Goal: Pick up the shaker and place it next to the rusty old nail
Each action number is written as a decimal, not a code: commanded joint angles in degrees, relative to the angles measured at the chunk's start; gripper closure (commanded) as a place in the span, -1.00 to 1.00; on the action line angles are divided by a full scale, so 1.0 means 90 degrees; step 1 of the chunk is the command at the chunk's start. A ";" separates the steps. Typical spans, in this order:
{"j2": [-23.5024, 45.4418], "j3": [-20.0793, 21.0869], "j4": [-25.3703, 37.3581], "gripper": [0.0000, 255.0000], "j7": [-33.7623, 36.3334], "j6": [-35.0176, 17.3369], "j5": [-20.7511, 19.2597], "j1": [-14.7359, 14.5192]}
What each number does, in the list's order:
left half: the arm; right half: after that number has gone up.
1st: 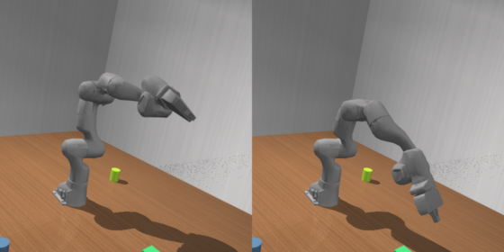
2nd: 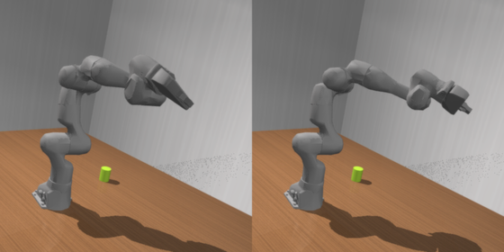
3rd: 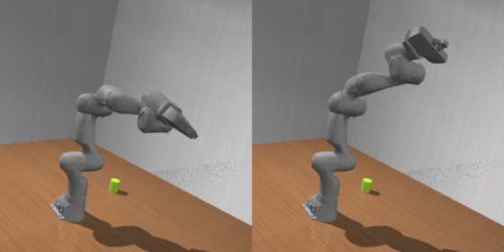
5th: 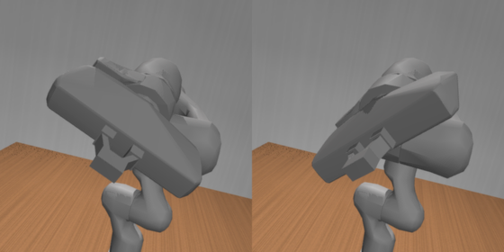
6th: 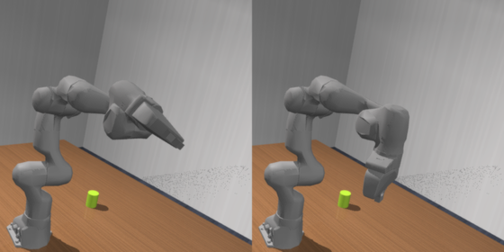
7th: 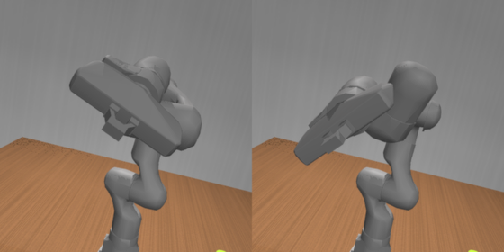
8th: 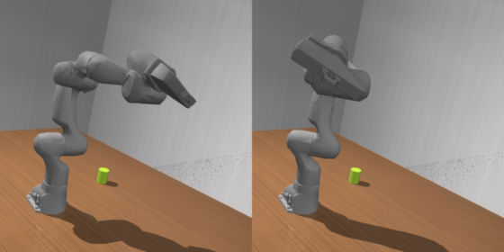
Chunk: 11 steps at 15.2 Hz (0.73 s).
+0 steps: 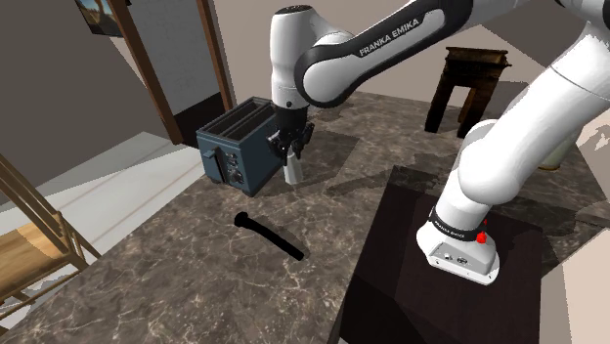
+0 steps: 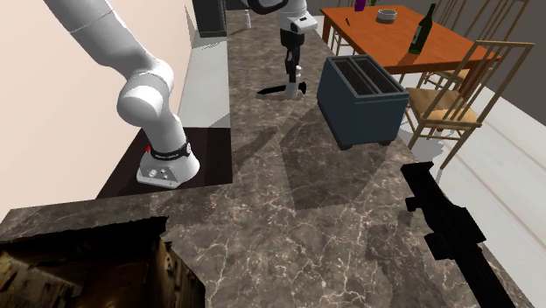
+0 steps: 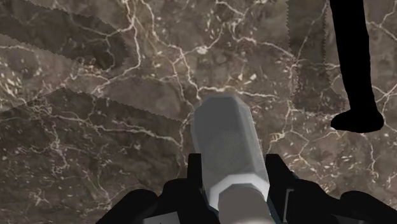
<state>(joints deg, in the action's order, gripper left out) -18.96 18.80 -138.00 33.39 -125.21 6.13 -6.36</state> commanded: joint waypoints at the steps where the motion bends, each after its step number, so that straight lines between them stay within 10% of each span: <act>1: 0.0081 0.0022 -0.0096 1.00 0.0015 -0.0180 -0.0012 0.0005; 11: 0.0557 0.0137 -0.0582 1.00 0.0118 -0.1130 -0.0110 0.0038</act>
<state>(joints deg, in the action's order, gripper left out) -14.31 19.91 -142.76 34.32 -134.51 5.22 -6.02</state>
